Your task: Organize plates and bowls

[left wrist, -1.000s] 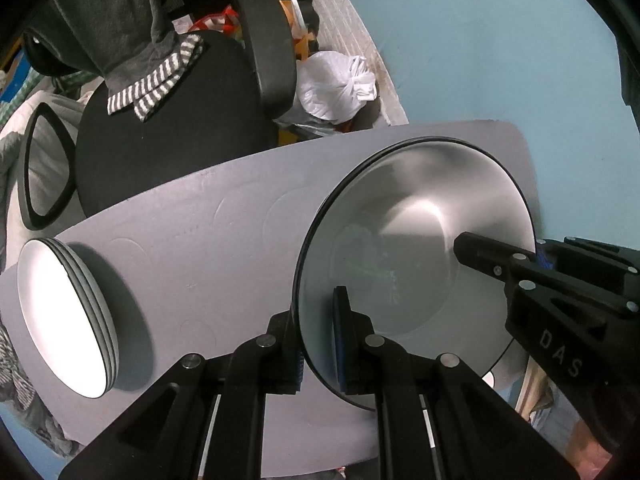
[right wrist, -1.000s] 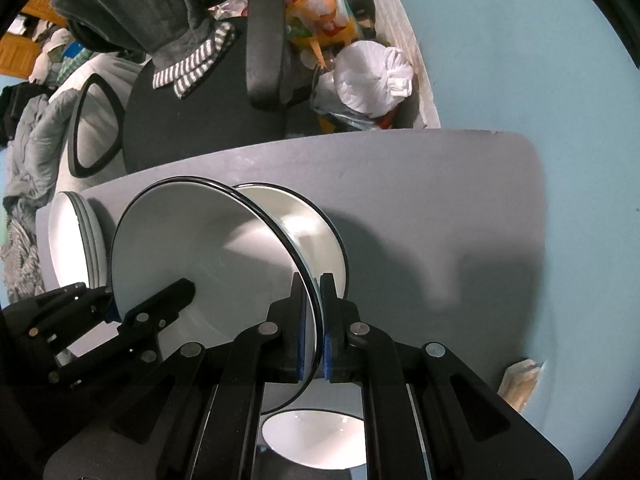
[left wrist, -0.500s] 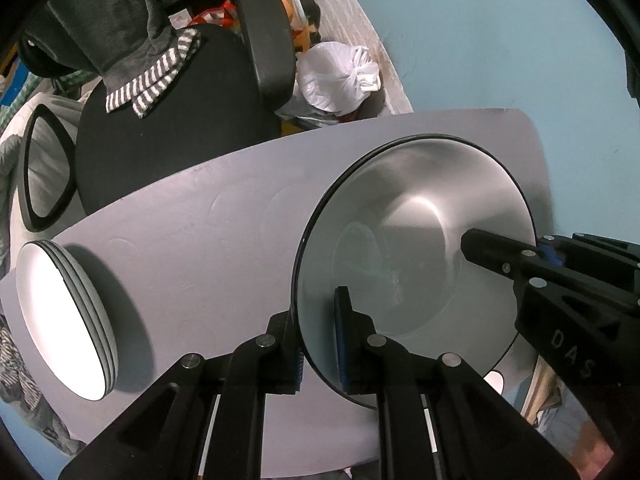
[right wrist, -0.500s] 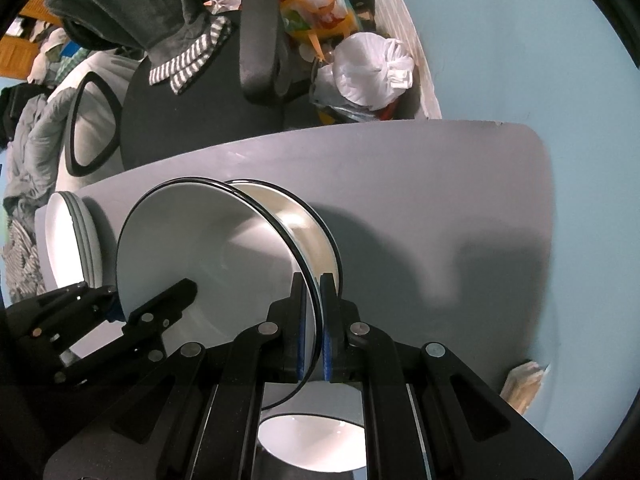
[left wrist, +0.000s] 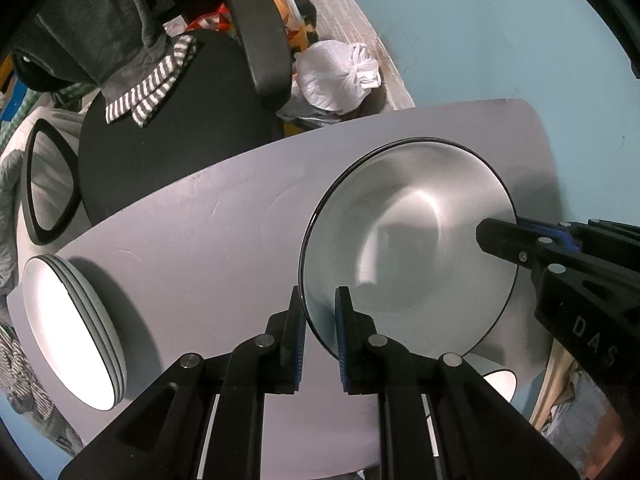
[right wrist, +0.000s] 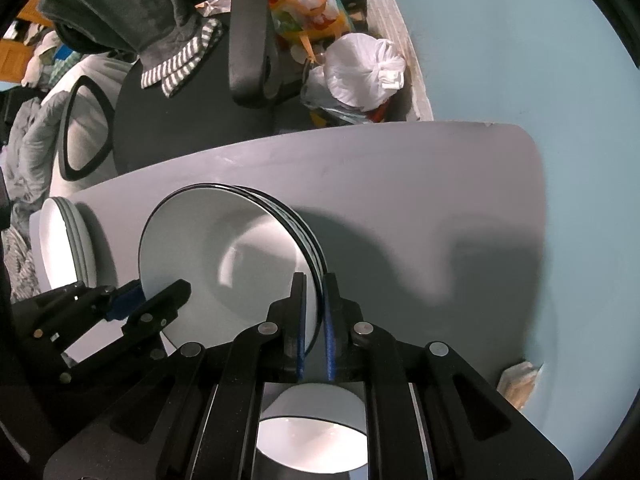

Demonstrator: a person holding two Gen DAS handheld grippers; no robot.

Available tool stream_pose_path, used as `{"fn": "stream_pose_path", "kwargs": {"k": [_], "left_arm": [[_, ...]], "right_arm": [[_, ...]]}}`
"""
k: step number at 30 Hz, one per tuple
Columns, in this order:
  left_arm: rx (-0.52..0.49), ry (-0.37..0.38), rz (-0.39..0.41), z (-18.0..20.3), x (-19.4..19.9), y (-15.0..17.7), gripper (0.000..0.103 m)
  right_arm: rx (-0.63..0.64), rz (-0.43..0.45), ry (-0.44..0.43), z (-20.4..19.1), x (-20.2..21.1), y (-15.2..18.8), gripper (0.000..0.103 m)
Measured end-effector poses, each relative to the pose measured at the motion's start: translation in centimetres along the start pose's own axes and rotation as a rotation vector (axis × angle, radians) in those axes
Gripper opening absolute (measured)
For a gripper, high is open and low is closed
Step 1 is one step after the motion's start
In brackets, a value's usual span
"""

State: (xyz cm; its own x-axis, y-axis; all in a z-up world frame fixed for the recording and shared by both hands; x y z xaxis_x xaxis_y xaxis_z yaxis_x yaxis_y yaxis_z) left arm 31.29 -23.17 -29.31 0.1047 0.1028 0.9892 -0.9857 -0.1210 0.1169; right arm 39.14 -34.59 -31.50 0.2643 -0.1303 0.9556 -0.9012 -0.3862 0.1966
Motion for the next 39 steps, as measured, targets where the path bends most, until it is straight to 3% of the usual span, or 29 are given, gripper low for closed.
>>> {"fn": "stream_pose_path", "kwargs": {"k": [3,9,13,17,20,24,27,30,39], "left_arm": [[0.004,-0.001,0.009,-0.1,0.3,0.0,0.014],[-0.004,-0.035,0.036,-0.5,1.0,-0.1,0.026],[0.007,-0.021,0.046,-0.6,1.5,0.1,0.026],[0.001,-0.026,0.063,-0.7,1.9,0.4,0.034],[0.002,-0.017,0.070,-0.8,2.2,0.8,0.035],[0.004,0.000,0.078,-0.8,2.8,1.3,0.037],[-0.006,-0.005,0.102,-0.9,3.5,1.7,0.044],[-0.014,-0.003,0.118,-0.8,4.0,2.2,0.047],[-0.063,0.025,0.148,0.5,5.5,4.5,0.053]], "right_arm": [[-0.008,-0.005,-0.003,0.0,0.0,-0.1,0.010],[-0.001,0.008,0.004,-0.2,0.5,-0.3,0.016],[0.002,0.026,0.027,-0.2,0.8,-0.4,0.029],[0.006,0.037,0.045,0.0,1.1,-0.4,0.031],[0.012,0.052,0.057,0.0,1.5,-0.2,0.038],[0.019,0.065,0.076,0.0,1.9,0.4,0.039],[0.019,0.075,0.088,0.0,2.2,0.8,0.040],[0.017,0.088,0.095,0.0,2.5,1.4,0.050],[0.022,0.122,0.132,0.1,3.7,3.6,0.051]]}}
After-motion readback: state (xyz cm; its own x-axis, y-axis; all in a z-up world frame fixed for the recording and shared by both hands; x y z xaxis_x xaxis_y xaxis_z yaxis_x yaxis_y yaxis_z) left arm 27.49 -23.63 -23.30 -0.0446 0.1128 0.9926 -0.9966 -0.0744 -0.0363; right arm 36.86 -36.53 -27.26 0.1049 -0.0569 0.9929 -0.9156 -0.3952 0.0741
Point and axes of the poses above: each gripper's, at about its wrist camera, not at the fingertips, and x roughly against the way its jaws point, z to its right, y to its underside, the point moved 7 cm from there along -x, roughly the way its jaws point, and after that the axes turned 2 degrees about y, right-handed, at the moved point
